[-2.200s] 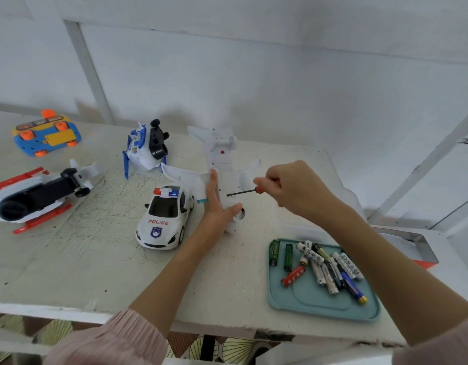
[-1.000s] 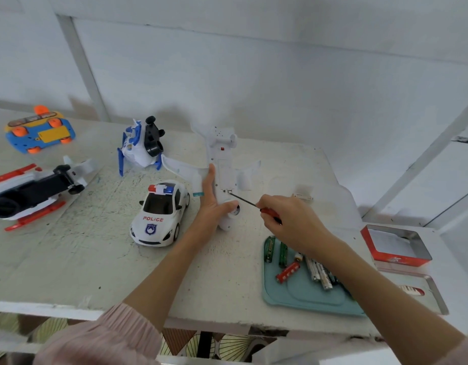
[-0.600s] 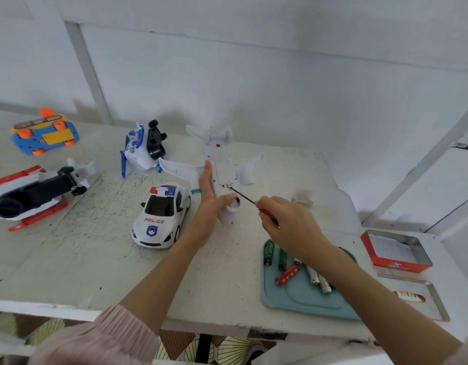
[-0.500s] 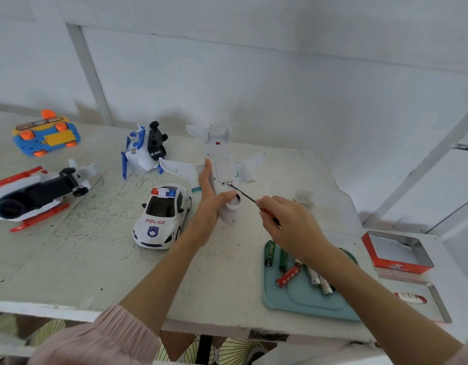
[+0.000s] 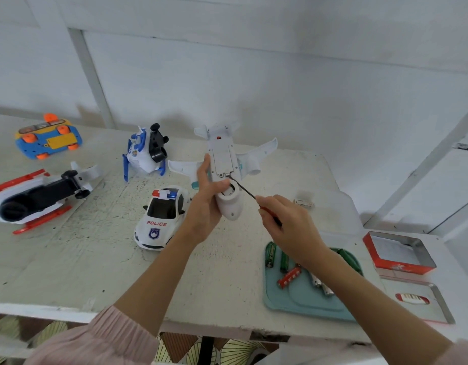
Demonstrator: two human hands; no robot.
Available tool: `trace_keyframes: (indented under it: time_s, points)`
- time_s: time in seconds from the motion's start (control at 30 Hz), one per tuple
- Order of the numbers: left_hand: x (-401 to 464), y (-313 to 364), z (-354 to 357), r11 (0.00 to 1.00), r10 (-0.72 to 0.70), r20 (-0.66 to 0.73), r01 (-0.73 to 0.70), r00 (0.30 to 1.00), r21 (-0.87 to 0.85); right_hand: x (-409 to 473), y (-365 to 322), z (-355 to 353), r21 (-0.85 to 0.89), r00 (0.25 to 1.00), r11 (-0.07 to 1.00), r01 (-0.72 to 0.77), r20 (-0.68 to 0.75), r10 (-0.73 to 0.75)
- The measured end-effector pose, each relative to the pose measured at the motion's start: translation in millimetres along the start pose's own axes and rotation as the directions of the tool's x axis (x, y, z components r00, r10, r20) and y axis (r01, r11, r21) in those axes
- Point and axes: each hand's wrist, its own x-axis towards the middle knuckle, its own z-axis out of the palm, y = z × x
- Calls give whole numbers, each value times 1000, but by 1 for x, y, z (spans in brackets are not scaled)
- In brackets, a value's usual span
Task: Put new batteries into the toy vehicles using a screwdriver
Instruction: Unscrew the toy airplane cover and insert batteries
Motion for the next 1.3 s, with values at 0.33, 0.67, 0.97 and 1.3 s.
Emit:
trace_keyframes:
  time_s: [0.33,0.67,0.97,1.3]
  points:
    - [-2,6,5,999,-15,35,17,999,-47,-2,0,-3,90,998,996,21,-68,-15]
    - [-2,10,5,997,11,70,-17,998,79,-3,-5,-20,112,987,992,-50,-149,67]
    - [-3,11,5,980,-19,91,1,996,197,6,-4,-31,-52,993,991,-119,2,120]
    - [-5,15,-4,956,-98,76,73,992,283,29,-14,-29,-192,930,980,-57,346,121]
